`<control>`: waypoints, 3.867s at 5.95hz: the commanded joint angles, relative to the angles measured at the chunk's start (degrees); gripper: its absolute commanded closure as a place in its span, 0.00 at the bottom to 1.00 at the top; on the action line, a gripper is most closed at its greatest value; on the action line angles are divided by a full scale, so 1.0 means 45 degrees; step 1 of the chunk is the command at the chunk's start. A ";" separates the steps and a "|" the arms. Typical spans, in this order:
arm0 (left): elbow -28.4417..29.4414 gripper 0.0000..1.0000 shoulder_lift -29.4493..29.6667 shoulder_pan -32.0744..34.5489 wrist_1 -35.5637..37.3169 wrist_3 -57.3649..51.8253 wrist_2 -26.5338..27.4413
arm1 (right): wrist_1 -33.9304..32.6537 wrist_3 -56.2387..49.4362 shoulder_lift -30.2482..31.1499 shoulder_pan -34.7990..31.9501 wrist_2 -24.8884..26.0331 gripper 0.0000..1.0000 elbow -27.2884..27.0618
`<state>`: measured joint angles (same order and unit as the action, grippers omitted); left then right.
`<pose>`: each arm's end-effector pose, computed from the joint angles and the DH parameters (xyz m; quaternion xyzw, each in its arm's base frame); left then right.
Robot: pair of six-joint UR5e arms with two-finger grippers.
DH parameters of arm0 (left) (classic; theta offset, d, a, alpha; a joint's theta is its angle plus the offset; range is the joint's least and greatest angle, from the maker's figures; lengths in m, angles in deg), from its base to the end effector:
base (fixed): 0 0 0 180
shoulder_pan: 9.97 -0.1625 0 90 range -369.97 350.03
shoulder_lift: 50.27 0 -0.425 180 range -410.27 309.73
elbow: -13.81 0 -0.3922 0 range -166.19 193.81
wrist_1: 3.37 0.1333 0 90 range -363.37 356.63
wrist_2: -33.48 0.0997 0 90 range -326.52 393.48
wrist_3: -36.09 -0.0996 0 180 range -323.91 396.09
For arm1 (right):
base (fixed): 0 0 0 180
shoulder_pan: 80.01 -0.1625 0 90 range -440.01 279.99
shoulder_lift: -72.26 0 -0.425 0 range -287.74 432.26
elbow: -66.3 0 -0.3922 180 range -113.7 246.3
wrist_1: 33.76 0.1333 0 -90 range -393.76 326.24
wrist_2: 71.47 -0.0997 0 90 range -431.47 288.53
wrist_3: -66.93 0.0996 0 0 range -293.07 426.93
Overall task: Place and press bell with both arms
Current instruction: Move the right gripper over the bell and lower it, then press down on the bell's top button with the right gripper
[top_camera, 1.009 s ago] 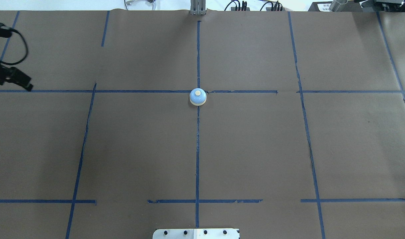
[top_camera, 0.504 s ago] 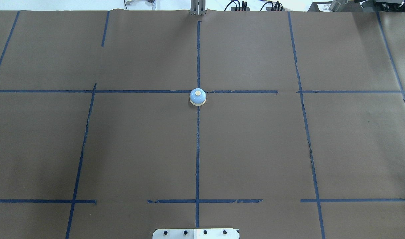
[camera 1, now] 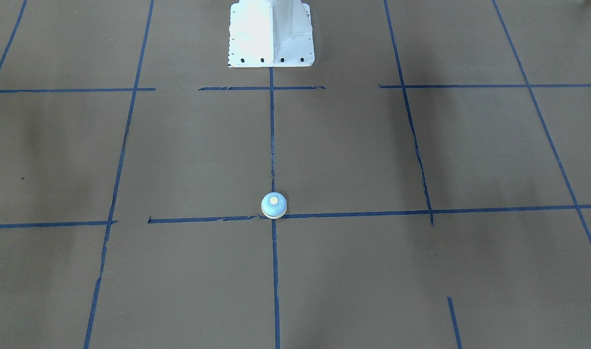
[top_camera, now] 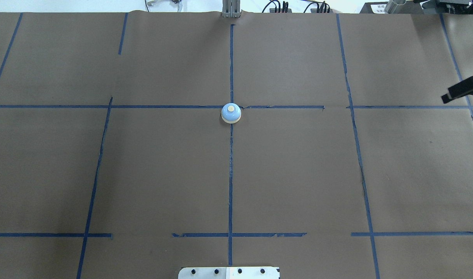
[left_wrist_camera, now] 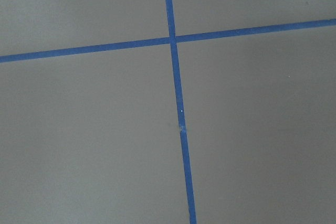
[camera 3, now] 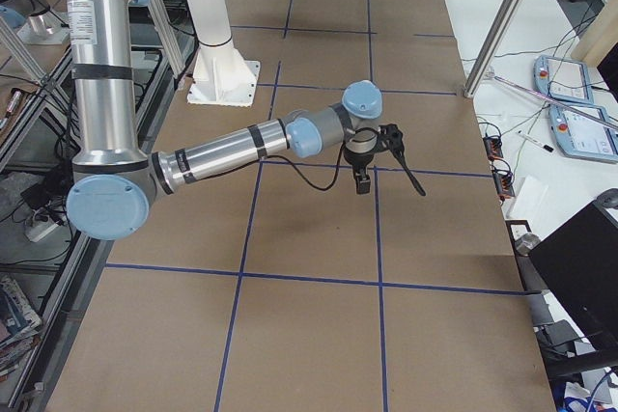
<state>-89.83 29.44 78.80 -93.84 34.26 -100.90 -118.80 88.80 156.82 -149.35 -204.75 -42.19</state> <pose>-0.0546 -0.4211 0.6221 0.0328 0.3773 0.0373 0.9248 -0.1230 -0.5105 0.4418 0.0866 -0.4169 -0.0825 0.9011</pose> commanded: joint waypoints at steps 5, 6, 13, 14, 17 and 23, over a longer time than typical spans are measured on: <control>0.0101 0.00 -0.0057 -0.0001 0.0045 0.0115 -0.0020 | -0.0204 0.8593 -0.7413 0.6419 0.4479 0.07 0.2559; 0.0100 0.00 -0.0057 -0.0001 0.0045 0.0134 -0.0020 | -0.0224 0.9391 -0.8912 0.6771 0.4500 0.24 0.4192; 0.0120 0.00 -0.0077 -0.0001 -0.0033 0.0564 -0.0040 | 0.0106 0.8911 -1.1952 0.7400 0.6061 0.98 0.9417; 0.0101 0.00 -0.0077 -0.0001 -0.0033 0.0564 -0.0040 | 0.0630 0.8950 -1.1993 0.7477 0.6062 0.98 0.9810; 0.0120 0.00 -0.0096 -0.0001 -0.0033 0.0564 -0.0040 | 0.0655 0.8970 -1.1994 0.7692 0.6160 0.98 0.9970; 0.0140 0.00 -0.0096 -0.0001 -0.0014 0.0583 -0.0040 | 0.0616 0.8931 -1.2170 0.7344 0.5695 0.97 0.9368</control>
<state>-89.20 29.01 78.80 -93.96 36.82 -101.08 -115.90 129.04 102.25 -115.23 -177.72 1.24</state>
